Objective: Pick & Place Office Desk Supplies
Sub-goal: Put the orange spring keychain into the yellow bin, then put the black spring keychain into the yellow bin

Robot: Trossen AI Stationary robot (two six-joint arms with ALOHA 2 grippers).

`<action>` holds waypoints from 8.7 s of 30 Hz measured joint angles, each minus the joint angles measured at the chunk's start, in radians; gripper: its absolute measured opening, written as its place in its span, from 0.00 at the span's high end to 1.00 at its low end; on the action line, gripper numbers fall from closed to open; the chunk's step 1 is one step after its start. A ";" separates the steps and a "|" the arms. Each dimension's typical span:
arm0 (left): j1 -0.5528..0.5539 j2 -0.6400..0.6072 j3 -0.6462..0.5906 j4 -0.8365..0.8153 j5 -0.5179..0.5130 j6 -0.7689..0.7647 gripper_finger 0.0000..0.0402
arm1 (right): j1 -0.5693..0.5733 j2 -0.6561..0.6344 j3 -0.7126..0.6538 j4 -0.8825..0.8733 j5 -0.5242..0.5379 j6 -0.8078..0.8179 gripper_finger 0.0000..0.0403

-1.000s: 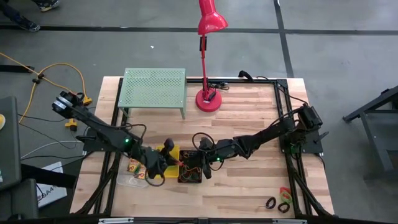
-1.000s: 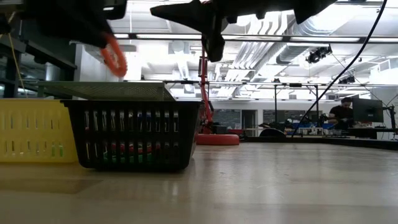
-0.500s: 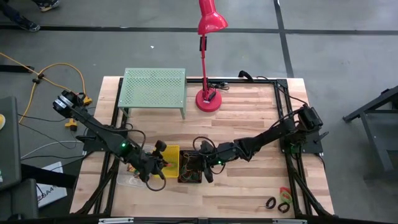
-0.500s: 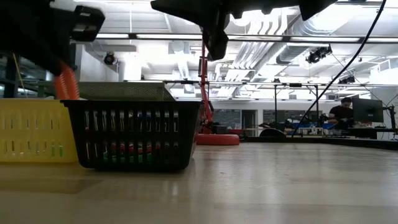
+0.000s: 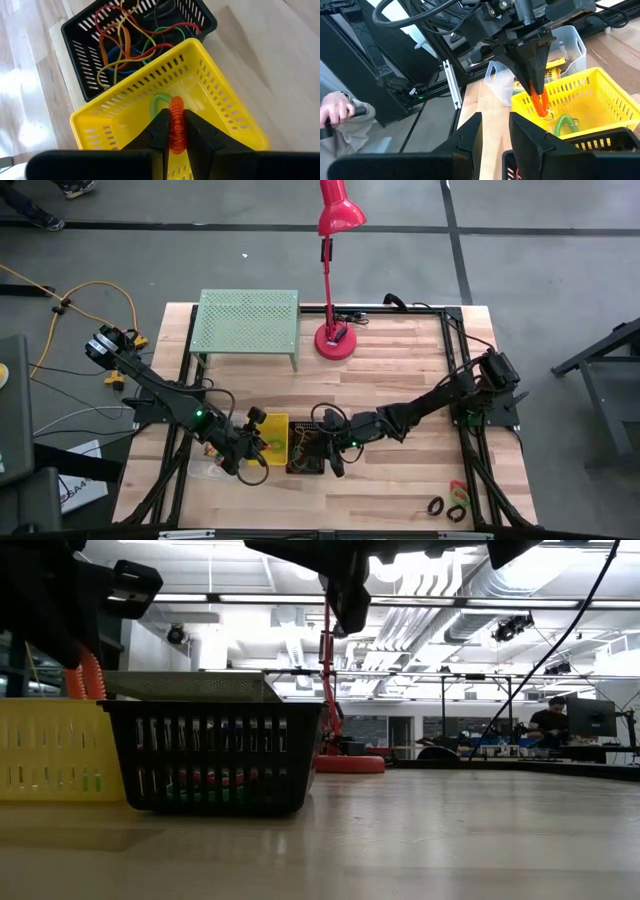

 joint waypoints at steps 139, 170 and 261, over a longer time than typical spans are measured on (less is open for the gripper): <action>0.251 0.001 0.000 0.535 0.000 0.240 0.80 | 0.716 -0.001 0.001 -1.140 -0.214 1.695 0.79; 0.251 0.001 0.000 0.535 -0.001 0.240 0.80 | 0.716 0.009 0.001 -1.141 -0.217 1.695 0.94; 0.254 0.001 0.000 0.641 -0.011 0.501 0.80 | -0.129 -0.227 0.000 -0.395 -0.303 -0.080 0.94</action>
